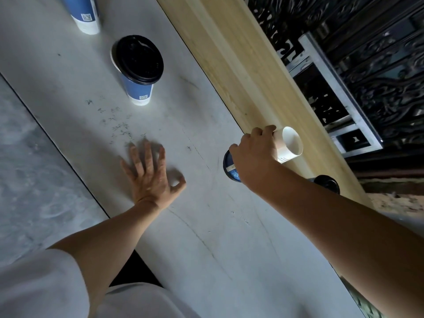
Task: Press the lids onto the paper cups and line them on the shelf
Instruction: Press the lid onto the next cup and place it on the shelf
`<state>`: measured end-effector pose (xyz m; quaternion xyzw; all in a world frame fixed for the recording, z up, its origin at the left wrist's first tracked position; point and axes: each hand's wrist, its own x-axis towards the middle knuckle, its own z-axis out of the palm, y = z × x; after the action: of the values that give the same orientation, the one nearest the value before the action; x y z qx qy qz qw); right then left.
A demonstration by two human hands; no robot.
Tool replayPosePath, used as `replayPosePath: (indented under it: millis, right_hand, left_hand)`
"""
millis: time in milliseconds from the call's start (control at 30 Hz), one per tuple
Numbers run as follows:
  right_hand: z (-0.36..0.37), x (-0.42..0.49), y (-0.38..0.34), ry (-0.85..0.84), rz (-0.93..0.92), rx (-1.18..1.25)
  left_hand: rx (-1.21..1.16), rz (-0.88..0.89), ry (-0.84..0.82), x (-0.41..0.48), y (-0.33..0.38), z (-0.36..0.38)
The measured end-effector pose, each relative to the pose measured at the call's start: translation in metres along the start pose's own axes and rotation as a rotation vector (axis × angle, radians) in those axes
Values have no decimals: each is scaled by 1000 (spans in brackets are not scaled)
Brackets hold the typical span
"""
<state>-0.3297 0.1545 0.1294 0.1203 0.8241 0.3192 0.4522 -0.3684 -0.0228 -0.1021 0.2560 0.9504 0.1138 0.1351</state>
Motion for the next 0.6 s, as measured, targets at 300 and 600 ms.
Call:
replayPosePath:
  millis: [300, 600]
  right_hand:
    - [-1, 10, 9, -35, 12, 41]
    - [1, 16, 16, -98, 13, 92]
  left_hand:
    - [-20, 0, -6, 0, -1, 1]
    - [-19, 9, -26, -1, 0, -3]
